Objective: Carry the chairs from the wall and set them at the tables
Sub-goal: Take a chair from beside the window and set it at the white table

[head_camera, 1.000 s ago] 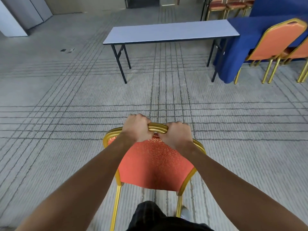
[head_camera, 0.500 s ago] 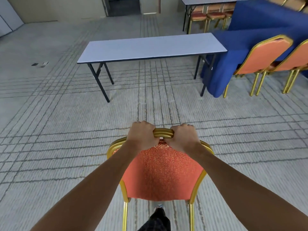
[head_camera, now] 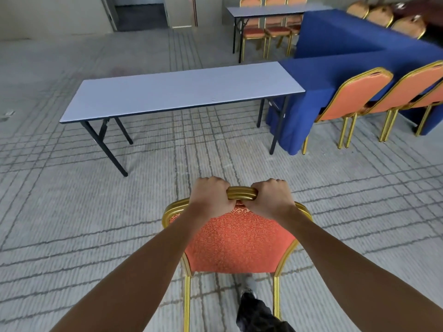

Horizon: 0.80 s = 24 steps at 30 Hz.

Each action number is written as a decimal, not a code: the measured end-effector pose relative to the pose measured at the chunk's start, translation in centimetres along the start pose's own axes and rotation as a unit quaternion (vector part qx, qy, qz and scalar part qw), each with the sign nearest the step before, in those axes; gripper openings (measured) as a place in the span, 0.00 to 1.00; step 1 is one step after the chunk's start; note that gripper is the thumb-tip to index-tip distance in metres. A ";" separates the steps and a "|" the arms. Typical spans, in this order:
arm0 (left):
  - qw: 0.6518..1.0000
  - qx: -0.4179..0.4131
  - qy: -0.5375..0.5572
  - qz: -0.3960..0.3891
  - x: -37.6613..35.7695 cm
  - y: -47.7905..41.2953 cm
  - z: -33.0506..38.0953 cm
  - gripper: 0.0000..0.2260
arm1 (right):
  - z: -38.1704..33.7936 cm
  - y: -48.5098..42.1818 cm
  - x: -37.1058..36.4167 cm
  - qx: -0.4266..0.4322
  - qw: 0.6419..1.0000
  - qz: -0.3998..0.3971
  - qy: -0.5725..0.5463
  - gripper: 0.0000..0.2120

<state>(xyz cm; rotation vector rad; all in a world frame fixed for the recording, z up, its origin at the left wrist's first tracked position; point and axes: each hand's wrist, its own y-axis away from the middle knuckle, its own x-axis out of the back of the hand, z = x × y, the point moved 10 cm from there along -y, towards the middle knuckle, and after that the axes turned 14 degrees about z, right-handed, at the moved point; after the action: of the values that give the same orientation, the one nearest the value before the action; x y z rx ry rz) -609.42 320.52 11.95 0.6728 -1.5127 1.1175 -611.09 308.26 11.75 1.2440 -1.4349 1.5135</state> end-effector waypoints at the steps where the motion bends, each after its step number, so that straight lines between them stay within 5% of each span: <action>1: 1.000 0.000 0.003 -0.005 -0.7 -1.8 -0.4 0.10 | 0.8 -1.7 -0.8 -0.001 1.000 -0.004 0.000 0.19; 24: 0.998 0.035 0.038 -0.033 -16.5 -40.7 -11.1 0.11 | 17.0 -40.2 -17.1 0.014 0.998 -0.061 0.005 0.20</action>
<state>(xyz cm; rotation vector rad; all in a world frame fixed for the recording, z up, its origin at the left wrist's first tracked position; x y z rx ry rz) -565.11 312.00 7.80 0.7147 -1.3838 1.1373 -565.27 299.43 6.82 1.3153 -1.3106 1.4603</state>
